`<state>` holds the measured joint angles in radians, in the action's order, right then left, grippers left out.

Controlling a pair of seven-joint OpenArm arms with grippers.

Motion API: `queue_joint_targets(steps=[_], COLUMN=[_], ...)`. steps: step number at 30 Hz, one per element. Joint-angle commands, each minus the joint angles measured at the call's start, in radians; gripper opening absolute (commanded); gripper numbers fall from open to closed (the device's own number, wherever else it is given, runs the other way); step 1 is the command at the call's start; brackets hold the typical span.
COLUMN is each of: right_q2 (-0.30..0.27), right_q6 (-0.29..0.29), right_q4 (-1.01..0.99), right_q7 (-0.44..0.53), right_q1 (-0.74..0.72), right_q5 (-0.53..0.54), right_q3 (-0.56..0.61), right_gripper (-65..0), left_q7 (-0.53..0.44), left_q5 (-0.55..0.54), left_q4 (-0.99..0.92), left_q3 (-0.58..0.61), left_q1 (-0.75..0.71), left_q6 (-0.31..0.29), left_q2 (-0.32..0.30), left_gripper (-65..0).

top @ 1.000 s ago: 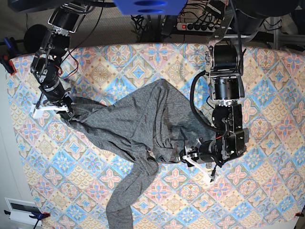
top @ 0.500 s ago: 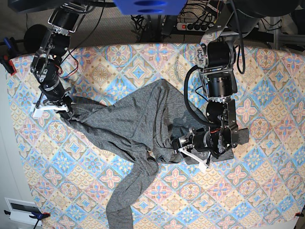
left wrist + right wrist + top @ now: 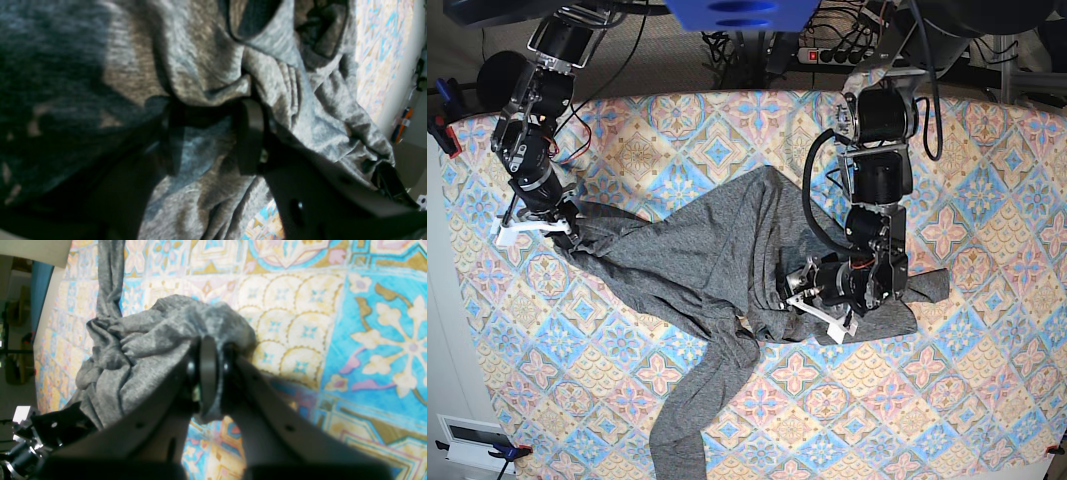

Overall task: Layout the t-shirt on the table in an organized manner, then fold the t-shirt properly
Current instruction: 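Reach the left gripper into the shirt and grasp a fold, then pull the grasped fold with the left gripper away from the right gripper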

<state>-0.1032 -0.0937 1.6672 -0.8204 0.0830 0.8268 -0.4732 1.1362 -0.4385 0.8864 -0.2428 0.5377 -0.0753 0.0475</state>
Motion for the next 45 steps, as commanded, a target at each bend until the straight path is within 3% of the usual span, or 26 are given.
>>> queue_joint_targets(steps=[1, 4, 7, 8, 15, 21, 28, 33, 41, 45], right_q2=[-0.013, -0.013, -0.013, -0.013, -0.013, -0.013, -0.013, -0.013, -0.013, -0.013], right_q6=[0.01, 0.01, 0.01, 0.01, 0.01, 0.01, 0.01, 0.01, 0.01, 0.01], right_q4=[0.018, 0.018, 0.018, 0.018, 0.018, 0.015, 0.011, 0.009, 0.008, 0.008], right_q7=[0.016, 0.016, 0.016, 0.016, 0.017, 0.022, 0.022, 0.023, 0.025, 0.025], right_q1=[-0.015, -0.015, -0.016, -0.016, -0.016, -0.018, -0.018, -0.018, -0.019, -0.019], right_q5=[0.013, 0.013, 0.013, 0.013, 0.013, 0.013, 0.013, 0.013, 0.013, 0.013], right_q3=[0.003, 0.021, 0.026, 0.026, 0.026, 0.023, 0.023, 0.021, 0.021, 0.021], right_gripper=[-65.0, -65.0, -65.0, -65.0, -65.0, -65.0, -65.0, -65.0, -65.0, -65.0], left_q7=[-0.023, -0.06, -0.101, -0.107, -0.111, -0.061, 0.09, 0.147, 0.15, 0.147], left_q5=[-0.009, -0.009, -0.009, -0.009, -0.015, -0.052, -0.233, -0.337, -0.366, -0.365], left_q4=[0.004, -0.022, -0.025, -0.025, -0.016, 0.172, 0.406, 0.535, 0.695, 0.759], left_q3=[0.003, 0.003, 0.003, 0.003, -0.005, 0.001, -0.002, 0.001, 0.003, -0.005], left_q1=[0.04, 0.045, 0.045, 0.045, 0.042, -0.005, -0.081, -0.175, -0.365, -0.468], left_q6=[-0.001, -0.001, -0.001, -0.001, -0.004, -0.01, -0.01, -0.01, -0.01, -0.01], left_q2=[0.002, 0.004, 0.002, 0.002, -0.007, -0.038, -0.13, -0.211, -0.358, -0.4], left_gripper=[-41.1, -48.8, -63.5, -65.0, -65.0, -65.0, -65.0, -65.0, -65.0, -65.0])
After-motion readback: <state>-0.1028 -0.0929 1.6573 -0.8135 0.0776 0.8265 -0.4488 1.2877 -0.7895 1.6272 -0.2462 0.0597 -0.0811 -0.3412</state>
